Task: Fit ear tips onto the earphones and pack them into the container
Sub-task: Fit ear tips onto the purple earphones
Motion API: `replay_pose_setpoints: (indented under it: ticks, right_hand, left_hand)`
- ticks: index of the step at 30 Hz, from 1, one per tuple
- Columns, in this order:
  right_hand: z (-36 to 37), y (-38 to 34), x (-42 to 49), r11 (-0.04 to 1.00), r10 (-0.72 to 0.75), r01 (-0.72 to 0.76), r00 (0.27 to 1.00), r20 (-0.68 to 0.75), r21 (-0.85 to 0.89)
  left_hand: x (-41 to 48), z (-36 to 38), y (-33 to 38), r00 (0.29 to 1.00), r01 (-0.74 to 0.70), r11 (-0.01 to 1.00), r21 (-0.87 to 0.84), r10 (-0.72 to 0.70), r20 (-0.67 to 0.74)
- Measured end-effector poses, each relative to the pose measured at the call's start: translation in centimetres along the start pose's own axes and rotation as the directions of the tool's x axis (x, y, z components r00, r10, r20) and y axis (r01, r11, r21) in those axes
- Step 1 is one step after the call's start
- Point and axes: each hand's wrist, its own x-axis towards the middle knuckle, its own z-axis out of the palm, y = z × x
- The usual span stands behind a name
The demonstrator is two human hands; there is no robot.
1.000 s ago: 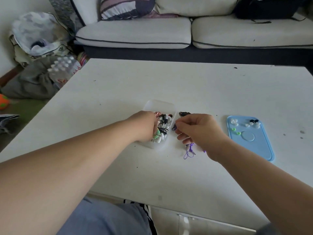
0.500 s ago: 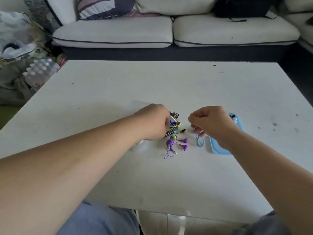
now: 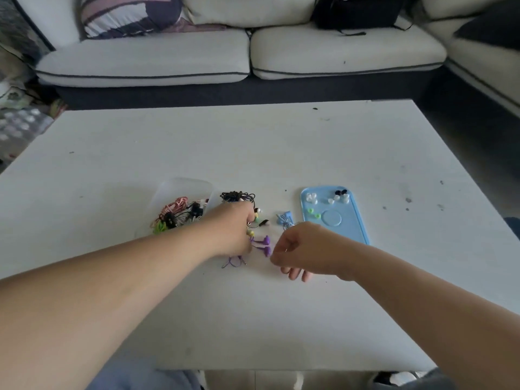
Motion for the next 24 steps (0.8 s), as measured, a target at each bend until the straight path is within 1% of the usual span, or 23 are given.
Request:
replay_pose_setpoints:
  ticks: [2,5,6,8,10,12,13,15,17,21,24]
  right_hand:
    - [-0.5,0.2,-0.3,1.0,0.004,-0.004,1.0,-0.012,0.016]
    - [-1.1,0.2,-0.7,0.998,0.003,-0.001,0.999,-0.034,0.06]
    - [-1.2,0.1,-0.9,0.997,-0.001,0.004,0.999,-0.04,0.074]
    - [-1.5,0.0,-1.3,0.995,-0.011,0.013,1.0,-0.021,0.095]
    - [-1.8,-0.1,-1.6,0.991,-0.04,0.034,0.998,0.044,0.127]
    - [-2.0,-0.3,-1.9,0.967,-0.107,0.083,0.99,0.087,0.24]
    - [-2.1,-0.3,-2.0,0.936,-0.15,0.113,0.985,0.089,0.333]
    - [-2.3,-0.4,-2.2,0.837,-0.235,0.157,0.968,0.086,0.524]
    - [-2.5,-0.7,-2.4,0.741,-0.287,0.167,0.954,0.082,0.65]
    - [-2.7,-1.0,-2.1,0.594,-0.299,0.159,0.954,0.033,0.789]
    - [-2.8,-1.1,-1.9,0.536,-0.289,0.172,0.957,-0.012,0.827]
  left_hand:
    - [-0.4,-1.1,0.4,0.996,0.071,0.988,-0.137,-0.062,0.068]
    - [-1.3,-3.2,1.1,0.992,0.118,0.925,-0.361,-0.091,0.092]
    - [-1.7,-3.8,1.4,0.991,0.125,0.888,-0.443,-0.094,0.092]
    - [-2.5,-4.8,1.8,0.988,0.146,0.762,-0.631,-0.086,0.124]
    - [-3.4,-5.5,2.1,0.988,0.137,0.637,-0.759,-0.033,0.152]
    - [-4.1,-6.1,2.5,0.986,0.114,0.566,-0.817,0.036,0.163]
    - [-4.4,-6.3,2.8,0.984,0.106,0.532,-0.84,0.065,0.165]
    - [-4.7,-6.6,3.2,0.982,0.098,0.472,-0.876,0.096,0.161]
    - [-4.7,-6.7,3.3,0.984,0.083,0.455,-0.886,0.105,0.146]
    - [-4.5,-6.5,3.2,0.988,0.053,0.463,-0.885,0.103,0.112]
    - [-4.2,-6.2,3.1,0.99,0.06,0.447,-0.892,0.085,0.109]
